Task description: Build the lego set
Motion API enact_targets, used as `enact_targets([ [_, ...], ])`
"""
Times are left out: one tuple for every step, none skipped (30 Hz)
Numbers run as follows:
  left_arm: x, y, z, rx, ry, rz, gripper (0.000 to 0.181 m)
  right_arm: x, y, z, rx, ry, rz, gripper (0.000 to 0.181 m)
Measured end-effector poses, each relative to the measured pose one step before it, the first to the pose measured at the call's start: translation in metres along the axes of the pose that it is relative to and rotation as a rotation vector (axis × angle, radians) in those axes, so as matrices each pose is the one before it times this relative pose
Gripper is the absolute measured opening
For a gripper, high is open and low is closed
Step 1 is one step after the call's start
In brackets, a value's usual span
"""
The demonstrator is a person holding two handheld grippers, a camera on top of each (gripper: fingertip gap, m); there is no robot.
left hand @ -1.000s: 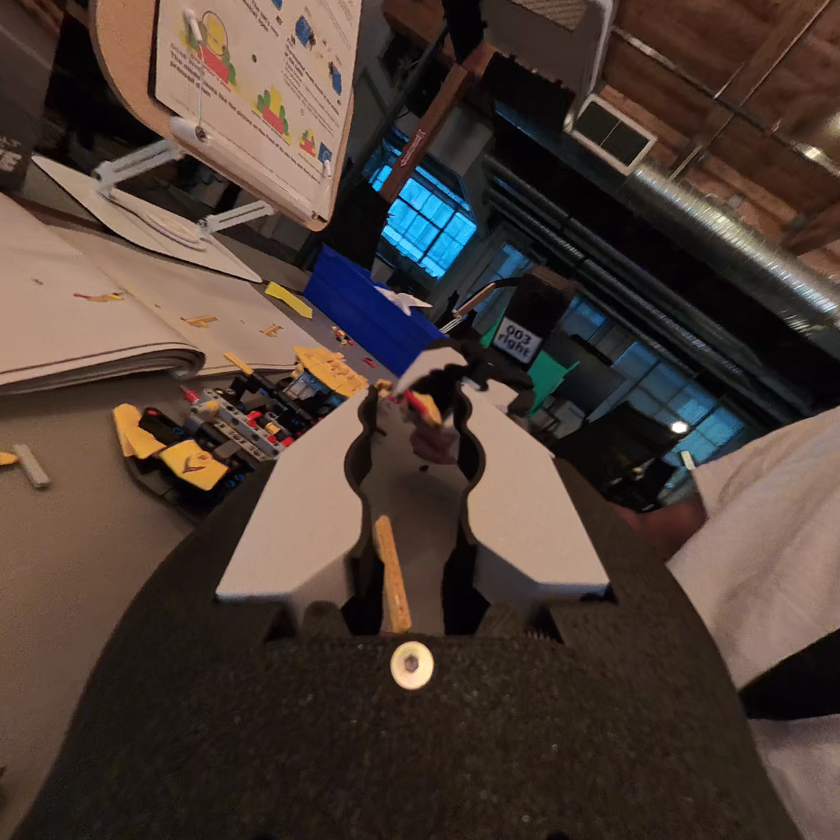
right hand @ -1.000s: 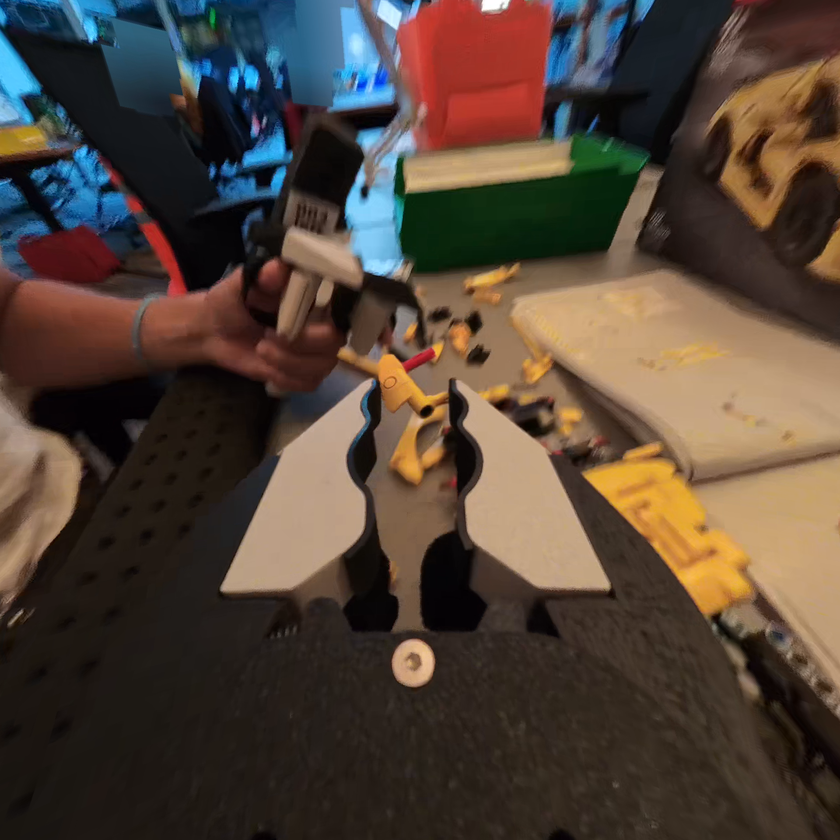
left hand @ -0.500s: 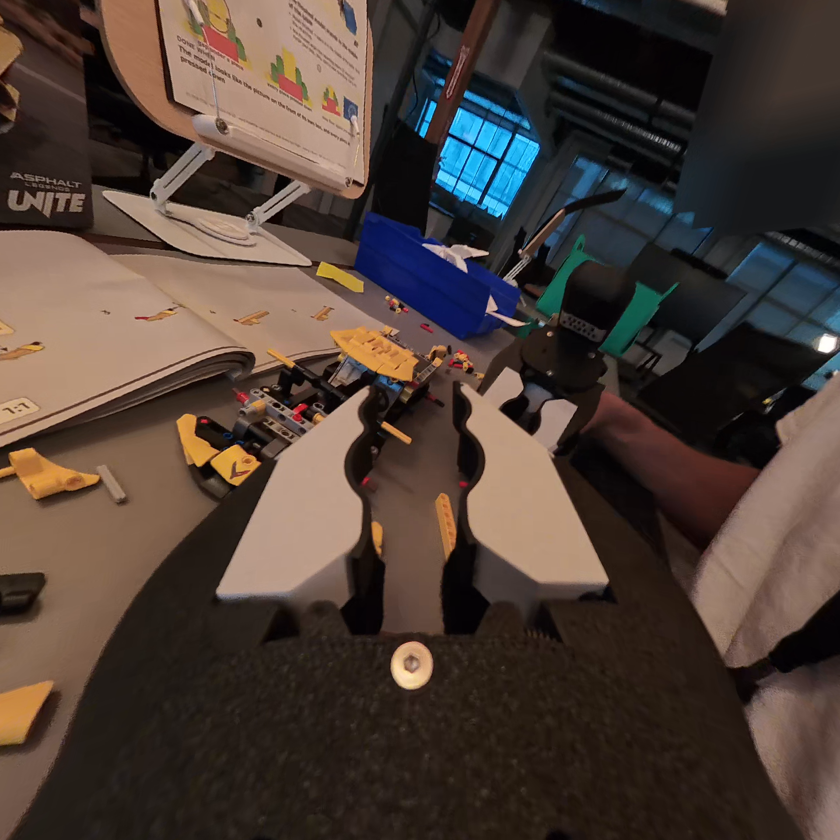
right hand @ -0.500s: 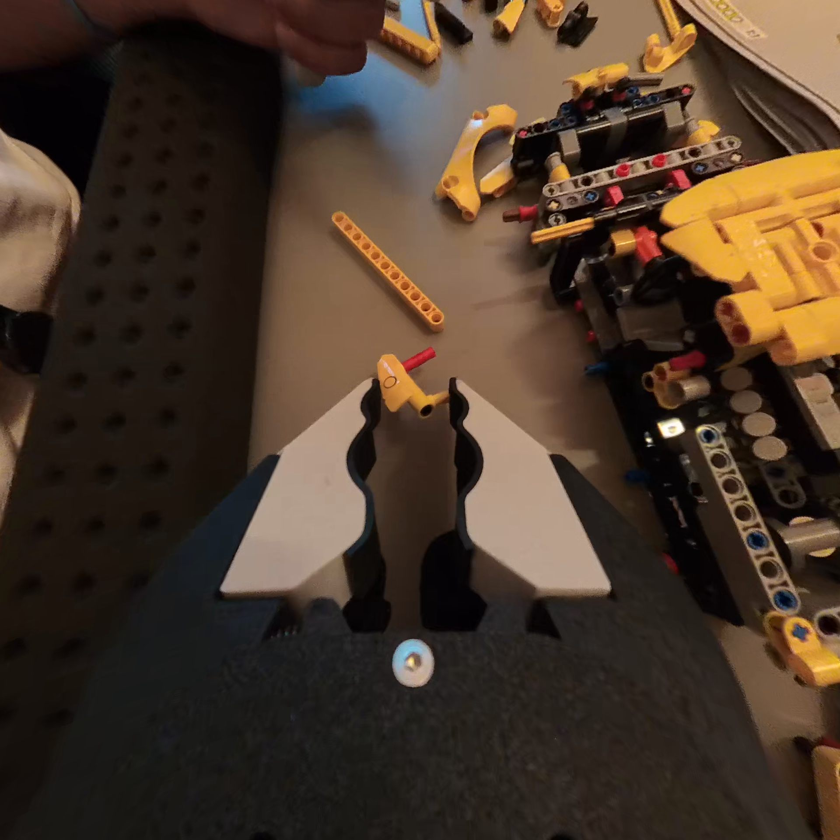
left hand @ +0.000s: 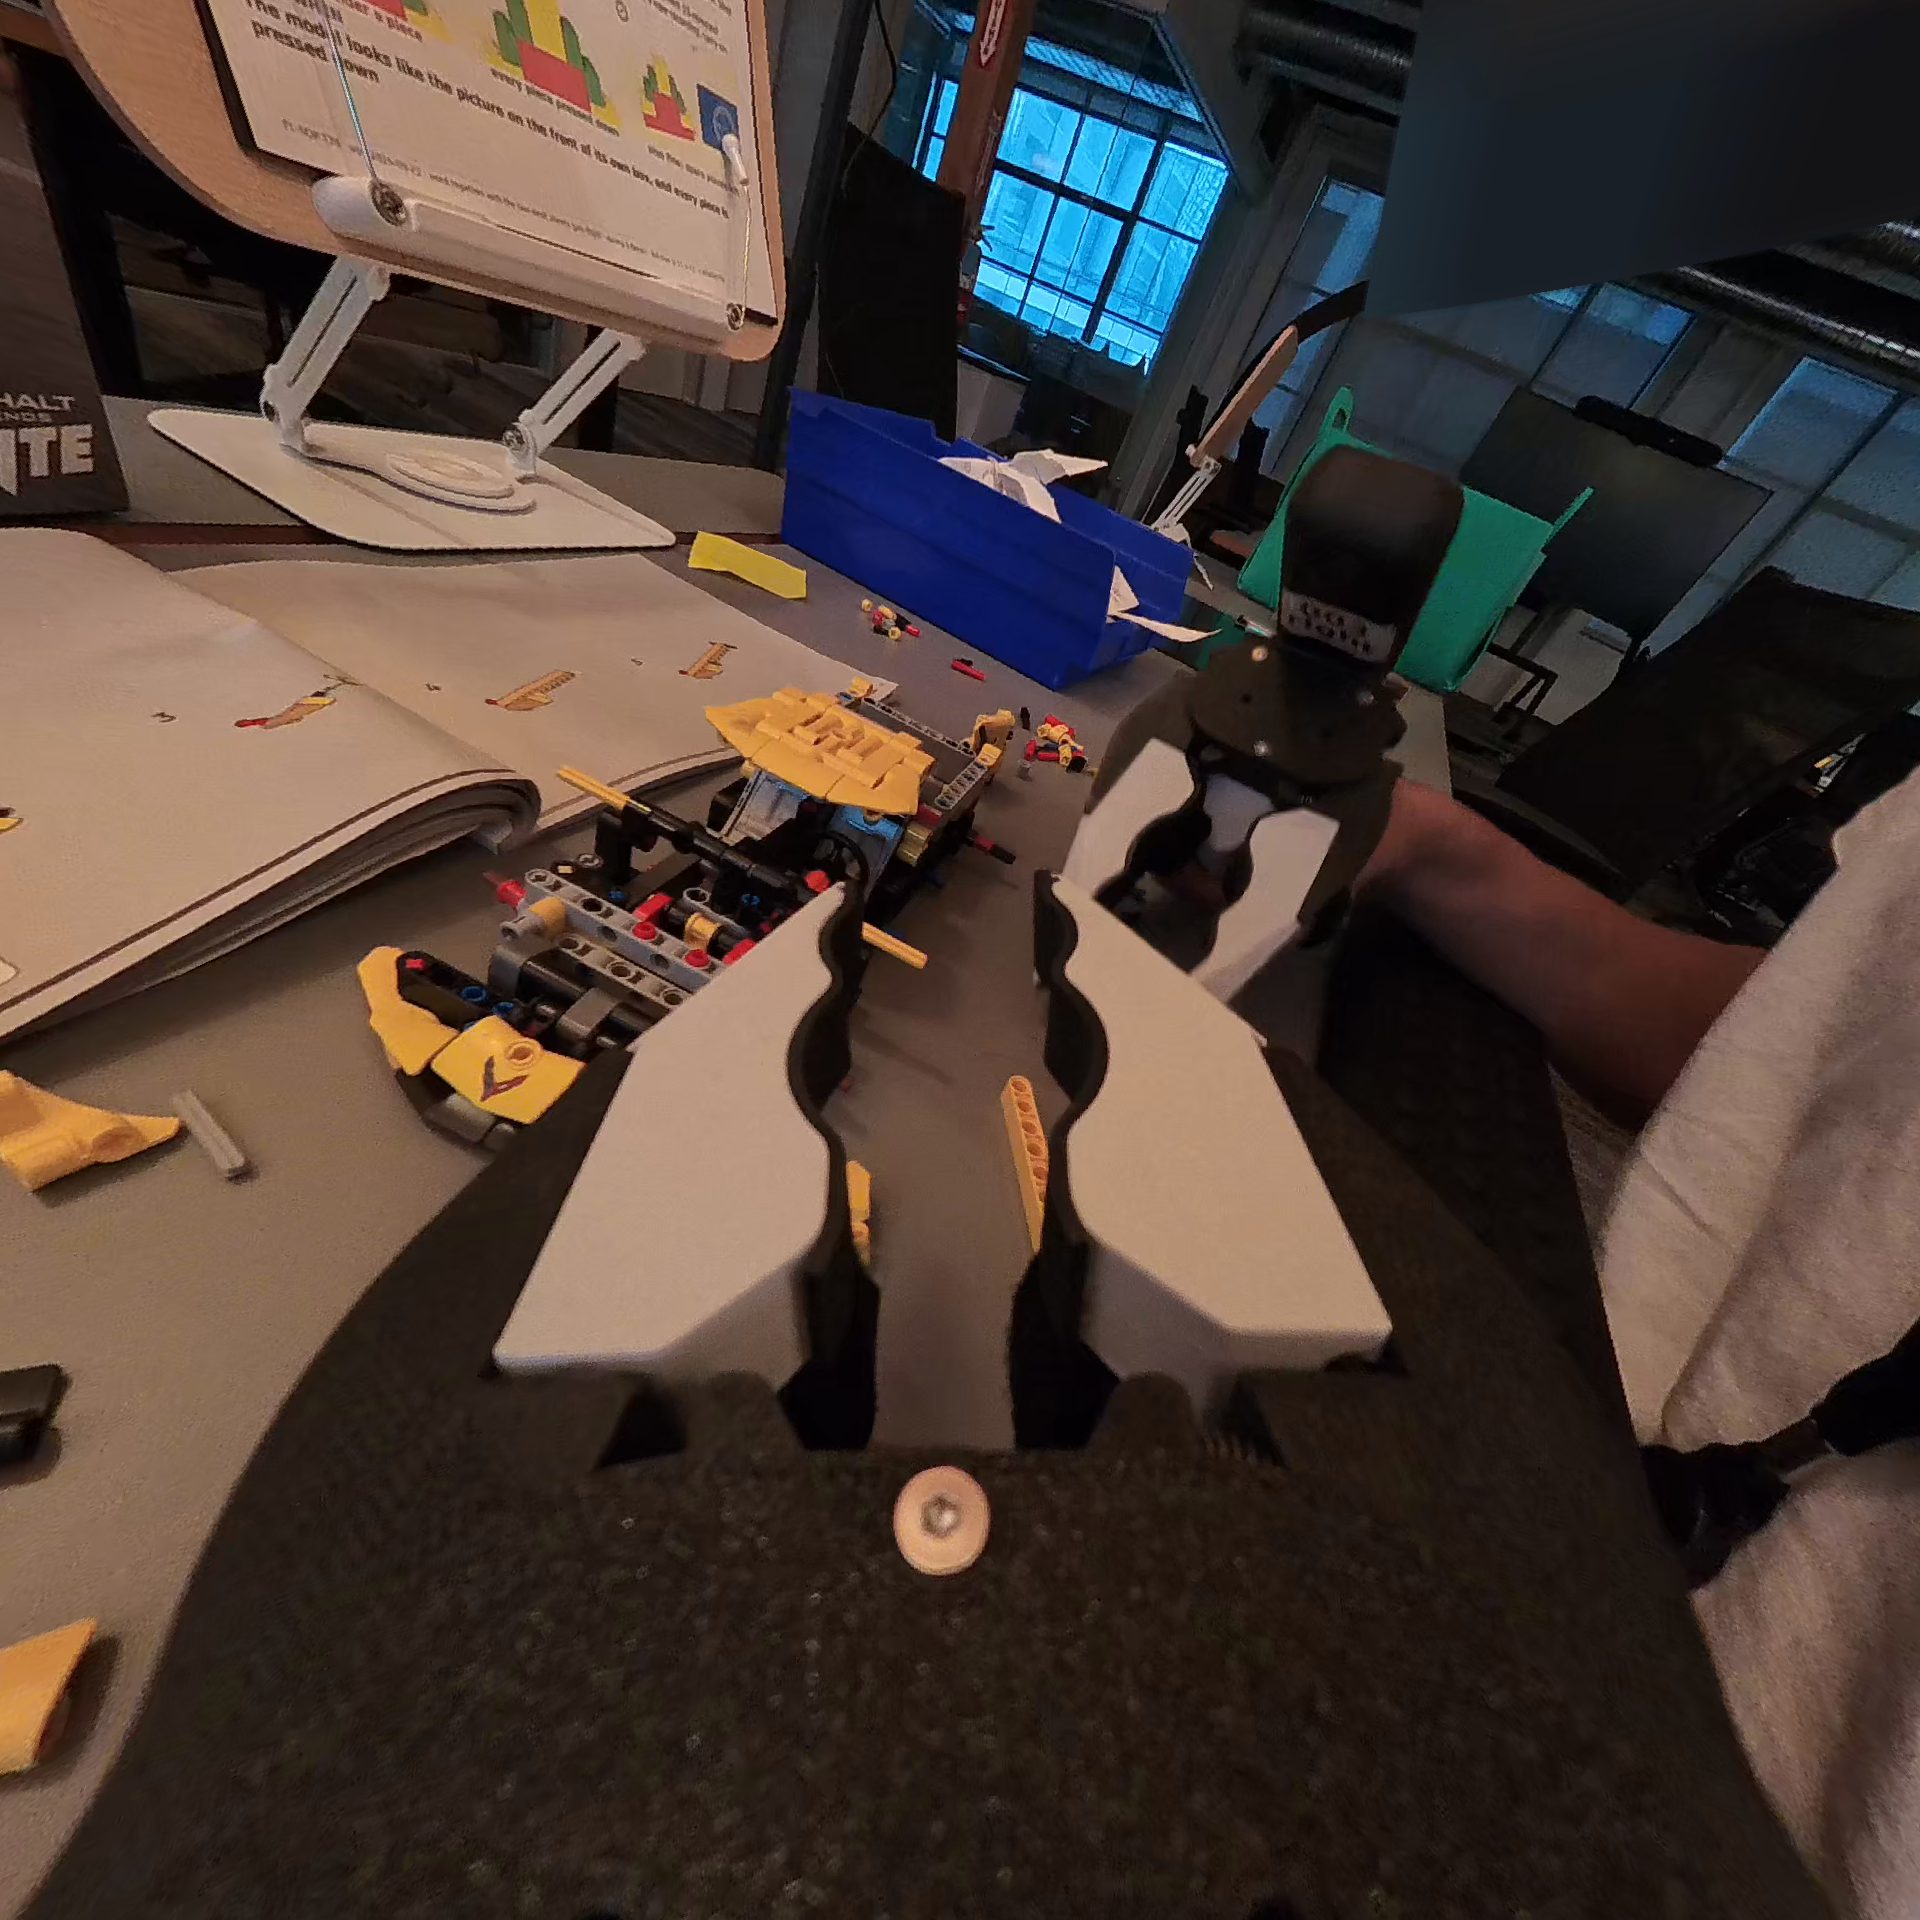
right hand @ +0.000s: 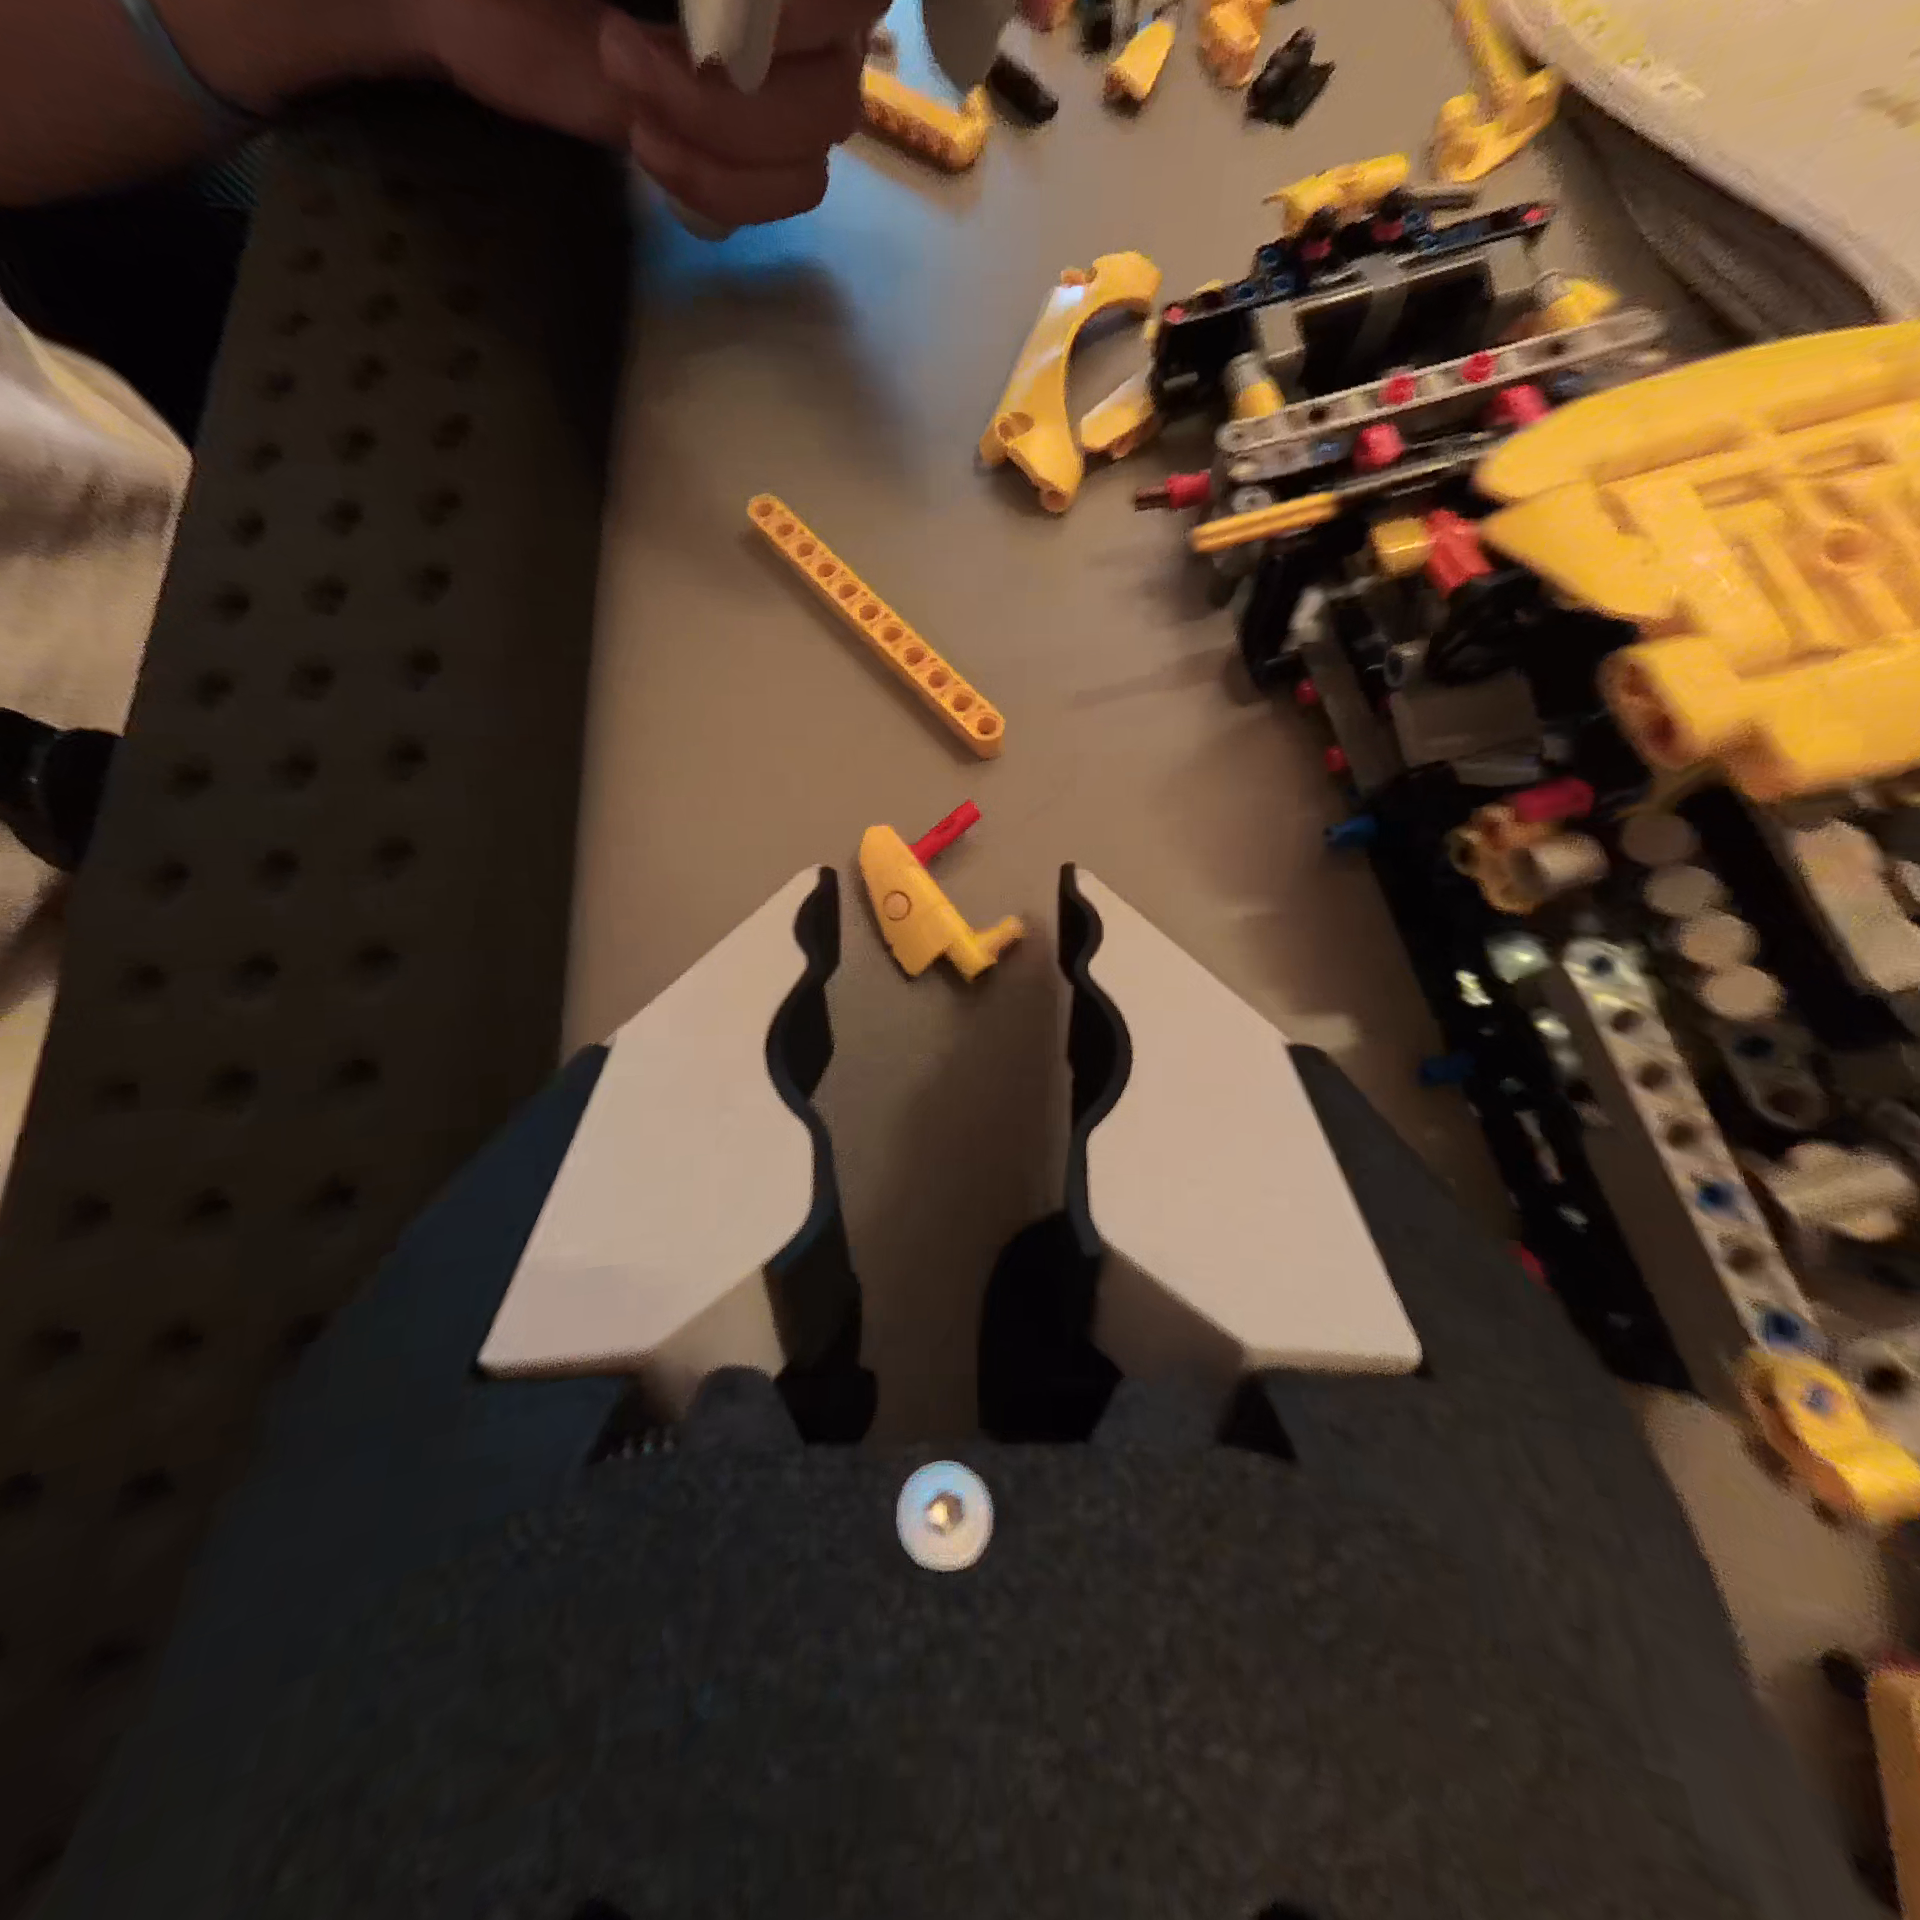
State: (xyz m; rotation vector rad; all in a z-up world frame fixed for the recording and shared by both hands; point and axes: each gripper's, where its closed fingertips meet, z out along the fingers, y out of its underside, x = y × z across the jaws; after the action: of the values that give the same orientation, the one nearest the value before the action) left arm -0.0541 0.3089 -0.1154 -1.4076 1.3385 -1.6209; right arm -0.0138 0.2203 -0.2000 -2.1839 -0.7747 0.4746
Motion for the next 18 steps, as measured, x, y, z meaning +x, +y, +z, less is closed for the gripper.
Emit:
enact_targets([
  [0.00057, -0.00021, -0.00043, 0.0019, 0.0008, 0.0023, 0.032, 0.00668, -0.00231, -0.00938, 0.0296, 0.0235, 0.0229, 0.042],
  [0.00037, -0.00021, -0.00043, 0.0018, -0.0008, 0.0019, 0.032, 0.00877, -0.00308, -0.01154, 0.0402, 0.0308, 0.0299, 0.041],
  [0.00018, -0.0002, -0.00044, 0.0018, -0.0019, 0.0024, 0.032, 0.01121, -0.00297, -0.01275, 0.0418, 0.0426, 0.0361, 0.04],
  [0.00041, -0.00016, -0.0005, 0.0018, -0.0009, 0.0028, 0.032, 0.01334, -0.00117, -0.01295, 0.0308, 0.056, 0.0391, 0.037],
  [0.00067, -0.00002, -0.00043, 0.0014, 0.0009, 0.0016, 0.032, 0.01207, 0.00159, -0.01183, 0.016, 0.0488, 0.0349, 0.036],
  [0.00083, 0.00008, -0.00017, 0.001, 0.002, 0.0001, 0.032, 0.01073, 0.00531, -0.0104, -0.0078, 0.0445, 0.0246, 0.037],
  [0.00093, 0.00006, -0.00021, 0.0004, 0.0027, 0.0005, 0.033, 0.01042, 0.00834, -0.00961, -0.0295, 0.0517, 0.0141, 0.038],
  [0.00063, 0.00048, -0.00005, -0.001, 0.0007, 0.0016, 0.033, 0.006, 0.00752, -0.00849, -0.025, 0.0342, 0.007, 0.038],
  [-0.00007, 0.00043, 0.0, -0.0025, -0.0032, 0.0027, 0.033, 0.00055, 0.00492, -0.00664, -0.0077, 0.0095, 0.01, 0.037],
  [0.0, 0.00052, -0.0001, -0.0033, -0.0036, 0.0046, 0.033, -0.00517, 0.00254, -0.00431, 0.0021, -0.0189, 0.0172, 0.037],
  [-0.0001, 0.00085, -0.00056, -0.01, -0.0035, 0.0072, 0.032, -0.00781, 0.00108, -0.00112, 0.0041, -0.0275, 0.0203, 0.036],
  [-0.00081, 0.00184, -0.00113, -0.0234, -0.0079, 0.0101, 0.031, -0.00818, 0.00042, 0.00252, 0.0009, -0.0214, 0.0128, 0.036],
  [-0.00056, 0.00319, -0.00131, -0.0341, -0.0065, 0.0173, 0.026, -0.00939, 0.00004, 0.00591, -0.0045, -0.0196, -0.0038, 0.036],
  [0.0023, 0.00615, -0.0004, -0.0556, 0.0053, 0.025, 0.024, -0.01023, 0.00003, 0.00828, -0.0103, -0.0177, -0.0178, 0.036],
  [0.00686, 0.01246, 0.00146, -0.0983, 0.0253, 0.035, 0.024, -0.00892, -0.00029, 0.00945, -0.0161, -0.0094, -0.0257, 0.036],
  [0.00852, 0.01713, 0.00326, -0.1299, 0.0241, 0.048, 0.025, -0.00932, -0.00137, 0.00958, -0.0136, -0.016, -0.0289, 0.037],
  [0.0068, 0.01622, 0.0049, -0.1218, 0.0044, 0.0584, 0.028, -0.00841, -0.00248, 0.00875, -0.0064, -0.0187, -0.0251, 0.037],
  [0.00677, 0.01199, 0.00584, -0.0909, 0.0005, 0.0533, 0.03, -0.00528, -0.00356, 0.00786, 0.0021, -0.012, -0.015, 0.037],
])
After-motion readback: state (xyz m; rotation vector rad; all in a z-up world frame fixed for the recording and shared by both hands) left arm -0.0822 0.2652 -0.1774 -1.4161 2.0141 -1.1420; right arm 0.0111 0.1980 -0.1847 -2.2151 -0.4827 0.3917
